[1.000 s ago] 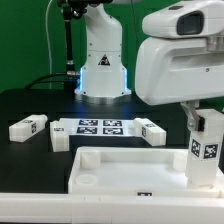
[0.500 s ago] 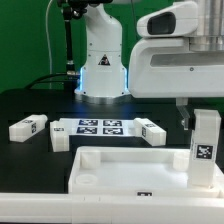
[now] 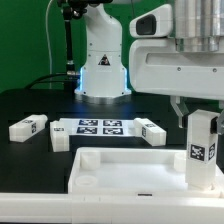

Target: Assemble desk

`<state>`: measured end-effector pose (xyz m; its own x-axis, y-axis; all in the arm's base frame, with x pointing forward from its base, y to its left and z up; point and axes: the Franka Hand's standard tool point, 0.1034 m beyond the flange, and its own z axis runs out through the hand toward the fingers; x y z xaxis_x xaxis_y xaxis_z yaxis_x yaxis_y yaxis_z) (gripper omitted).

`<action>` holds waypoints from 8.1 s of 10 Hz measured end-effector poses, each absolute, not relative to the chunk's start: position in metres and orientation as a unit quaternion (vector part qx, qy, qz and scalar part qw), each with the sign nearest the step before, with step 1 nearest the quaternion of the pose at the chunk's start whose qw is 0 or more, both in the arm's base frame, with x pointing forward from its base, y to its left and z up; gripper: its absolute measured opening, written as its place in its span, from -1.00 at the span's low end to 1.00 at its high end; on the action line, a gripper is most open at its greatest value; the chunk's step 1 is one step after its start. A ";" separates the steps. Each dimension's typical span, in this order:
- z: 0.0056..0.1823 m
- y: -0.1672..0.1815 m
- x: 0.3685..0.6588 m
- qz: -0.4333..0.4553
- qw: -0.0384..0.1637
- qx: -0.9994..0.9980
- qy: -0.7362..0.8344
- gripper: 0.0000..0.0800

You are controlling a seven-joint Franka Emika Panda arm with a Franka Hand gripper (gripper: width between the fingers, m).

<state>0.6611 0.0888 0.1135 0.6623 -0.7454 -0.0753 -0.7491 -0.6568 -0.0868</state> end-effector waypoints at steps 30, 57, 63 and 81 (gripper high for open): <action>0.110 0.099 0.660 -0.014 0.030 -0.993 -0.111 -0.27; 0.110 0.102 0.660 0.023 0.067 -0.920 0.385 0.62; 0.108 0.107 0.657 -0.004 0.012 -0.997 0.077 0.62; 0.109 0.097 0.659 -0.015 0.038 -0.991 0.130 -0.27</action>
Offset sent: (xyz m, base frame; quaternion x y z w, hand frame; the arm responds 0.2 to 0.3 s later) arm -0.0012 0.0038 -0.0059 -0.0099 -0.0333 0.1442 0.9889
